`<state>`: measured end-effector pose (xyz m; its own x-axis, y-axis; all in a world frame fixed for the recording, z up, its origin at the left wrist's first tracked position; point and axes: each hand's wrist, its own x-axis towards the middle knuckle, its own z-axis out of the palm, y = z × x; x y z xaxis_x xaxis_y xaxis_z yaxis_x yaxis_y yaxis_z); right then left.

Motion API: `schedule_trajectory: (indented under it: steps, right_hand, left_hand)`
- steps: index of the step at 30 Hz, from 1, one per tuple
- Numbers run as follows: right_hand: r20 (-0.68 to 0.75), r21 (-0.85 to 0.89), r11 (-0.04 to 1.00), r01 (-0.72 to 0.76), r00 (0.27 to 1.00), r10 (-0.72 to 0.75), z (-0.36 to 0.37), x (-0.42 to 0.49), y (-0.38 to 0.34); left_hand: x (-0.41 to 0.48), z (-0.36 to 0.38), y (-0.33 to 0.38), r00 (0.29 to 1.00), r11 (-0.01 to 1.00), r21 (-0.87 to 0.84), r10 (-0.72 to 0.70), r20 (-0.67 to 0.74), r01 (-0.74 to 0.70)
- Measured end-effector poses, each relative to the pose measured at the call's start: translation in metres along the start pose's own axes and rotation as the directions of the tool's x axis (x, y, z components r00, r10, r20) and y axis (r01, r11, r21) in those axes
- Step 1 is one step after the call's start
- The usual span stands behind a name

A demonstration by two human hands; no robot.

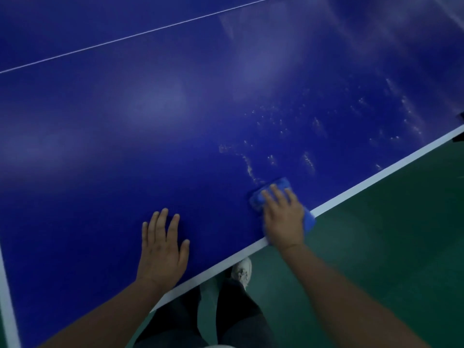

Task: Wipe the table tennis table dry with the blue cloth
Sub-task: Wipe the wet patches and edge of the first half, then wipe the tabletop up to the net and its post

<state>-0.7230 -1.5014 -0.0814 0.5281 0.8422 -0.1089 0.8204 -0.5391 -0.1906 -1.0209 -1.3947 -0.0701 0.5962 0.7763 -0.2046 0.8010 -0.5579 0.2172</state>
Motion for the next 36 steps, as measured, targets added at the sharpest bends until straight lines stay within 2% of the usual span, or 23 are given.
schedule_trajectory:
  steps: [3, 6, 8, 9, 11, 13, 14, 15, 17, 18, 19, 21, 23, 24, 26, 28, 29, 30, 31, 32, 33, 34, 36]
  right_hand:
    - [-0.046, -0.029, 0.95, -0.312, 0.949, 0.311, -0.028, 0.014, 0.09]
    - [-0.002, -0.023, 0.847, -0.531, 0.848, 0.531, -0.056, 0.001, 0.15]
    - [-0.071, 0.033, 0.787, -0.616, 0.784, 0.617, -0.061, -0.008, 0.159]
    - [-0.146, 0.073, 0.807, -0.587, 0.794, 0.59, -0.06, -0.01, 0.153]
    - [-0.271, 0.081, 0.931, -0.355, 0.891, 0.363, -0.05, -0.011, 0.126]
    - [-0.172, -0.073, 0.996, -0.042, 0.985, 0.029, -0.034, -0.021, 0.112]
    - [-0.098, -0.122, 0.992, 0.028, 0.994, -0.041, -0.03, -0.023, 0.112]
    - [-0.041, -0.089, 0.995, -0.046, 0.998, 0.042, -0.032, -0.024, 0.118]
    - [-0.029, 0.048, 0.935, -0.352, 0.935, 0.354, -0.041, -0.035, 0.138]
    - [-0.073, 0.13, 0.897, -0.422, 0.898, 0.433, -0.046, -0.043, 0.147]
    - [-0.114, 0.195, 0.893, -0.405, 0.895, 0.431, -0.054, -0.051, 0.15]
    - [-0.22, 0.283, 0.919, -0.273, 0.914, 0.34, -0.075, -0.067, 0.147]
    - [-0.282, 0.325, 0.931, -0.166, 0.923, 0.263, -0.088, -0.086, 0.137]
    - [-0.265, 0.393, 0.908, -0.144, 0.928, 0.262, -0.094, -0.095, 0.131]
    - [-0.17, 0.589, 0.791, -0.166, 0.932, 0.322, -0.112, -0.113, 0.125]
    - [-0.122, 0.717, 0.664, -0.215, 0.898, 0.423, -0.136, -0.133, 0.131]
    - [-0.095, 0.764, 0.581, -0.28, 0.842, 0.531, -0.145, -0.144, 0.137]
    - [0.001, 0.817, 0.447, -0.365, 0.775, 0.633, -0.152, -0.155, 0.145]
    - [0.184, 0.873, 0.216, -0.438, 0.705, 0.685, -0.159, -0.164, 0.154]
    - [0.371, 0.889, -0.04, -0.456, 0.668, 0.645, -0.162, -0.171, 0.162]
    - [0.476, 0.871, -0.209, -0.445, 0.659, 0.582, -0.161, -0.177, 0.169]
    - [0.472, 0.876, -0.22, -0.429, 0.665, 0.579, -0.161, -0.183, 0.173]
    - [0.294, 0.904, 0.012, -0.426, 0.645, 0.705, -0.159, -0.187, 0.178]
  left_hand:
    - [0.004, 0.001, 0.029, 1.0, 1.0, -0.002, 0.002, -0.01, -0.002]
    - [0.01, 0.002, 0.058, 1.0, 0.999, -0.032, 0.005, -0.001, -0.005]
    - [0.015, 0.003, 0.077, 1.0, 0.999, -0.034, 0.008, 0.007, -0.008]
    - [0.017, 0.005, 0.086, 1.0, 0.999, -0.036, 0.013, 0.009, -0.012]
    - [0.021, 0.007, 0.102, 0.999, 0.998, -0.06, 0.036, 0.024, -0.035]
    - [0.026, 0.009, 0.124, 0.997, 0.995, -0.072, 0.075, 0.03, -0.072]
    - [0.029, 0.009, 0.132, 0.996, 0.993, -0.089, 0.079, 0.037, -0.075]
    - [0.031, 0.008, 0.144, 0.996, 0.99, -0.117, 0.084, 0.044, -0.078]
    - [0.033, -0.001, 0.175, 0.991, 0.965, -0.248, 0.112, 0.078, -0.089]
    - [0.036, -0.009, 0.196, 0.986, 0.929, -0.36, 0.127, 0.112, -0.079]
    - [0.04, -0.016, 0.218, 0.978, 0.878, -0.476, 0.144, 0.151, -0.056]
    - [0.048, -0.031, 0.274, 0.94, 0.756, -0.653, 0.2, 0.276, 0.031]
    - [0.051, -0.043, 0.332, 0.844, 0.491, -0.811, 0.242, 0.479, 0.32]
    - [0.051, -0.047, 0.356, 0.79, 0.347, -0.81, 0.239, 0.564, 0.473]
    - [0.048, -0.051, 0.386, 0.74, 0.194, -0.764, 0.192, 0.645, 0.616]
    - [0.046, -0.049, 0.399, 0.737, 0.174, -0.75, 0.14, 0.661, 0.639]
    - [0.046, -0.048, 0.402, 0.729, 0.147, -0.744, 0.146, 0.668, 0.652]
    - [0.047, -0.046, 0.404, 0.711, 0.114, -0.732, 0.175, 0.681, 0.672]
    - [0.046, -0.048, 0.407, 0.691, 0.096, -0.721, 0.222, 0.688, 0.687]
    - [0.044, -0.049, 0.41, 0.678, 0.106, -0.718, 0.258, 0.688, 0.688]
    - [0.043, -0.046, 0.413, 0.681, 0.173, -0.73, 0.27, 0.68, 0.661]
    - [0.041, -0.043, 0.416, 0.698, 0.266, -0.743, 0.255, 0.669, 0.614]
    - [0.029, -0.046, 0.42, 0.7, 0.399, -0.73, 0.252, 0.669, 0.554]
